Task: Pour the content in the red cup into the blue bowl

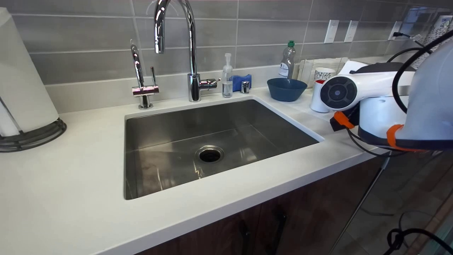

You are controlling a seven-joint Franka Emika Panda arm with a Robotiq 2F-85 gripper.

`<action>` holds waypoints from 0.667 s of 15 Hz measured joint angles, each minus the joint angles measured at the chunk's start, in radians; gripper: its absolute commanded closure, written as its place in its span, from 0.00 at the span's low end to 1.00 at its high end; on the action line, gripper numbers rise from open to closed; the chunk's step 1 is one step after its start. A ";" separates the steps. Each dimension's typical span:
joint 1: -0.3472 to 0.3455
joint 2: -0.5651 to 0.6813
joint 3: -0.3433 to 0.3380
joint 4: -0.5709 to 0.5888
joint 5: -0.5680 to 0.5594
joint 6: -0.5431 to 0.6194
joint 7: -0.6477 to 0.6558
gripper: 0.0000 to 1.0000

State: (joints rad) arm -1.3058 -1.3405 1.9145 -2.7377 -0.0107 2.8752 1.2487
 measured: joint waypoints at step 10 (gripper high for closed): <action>0.008 -0.024 -0.002 -0.005 0.006 -0.010 -0.017 0.97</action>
State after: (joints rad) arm -1.2976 -1.3648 1.9127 -2.7425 -0.0047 2.8648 1.2315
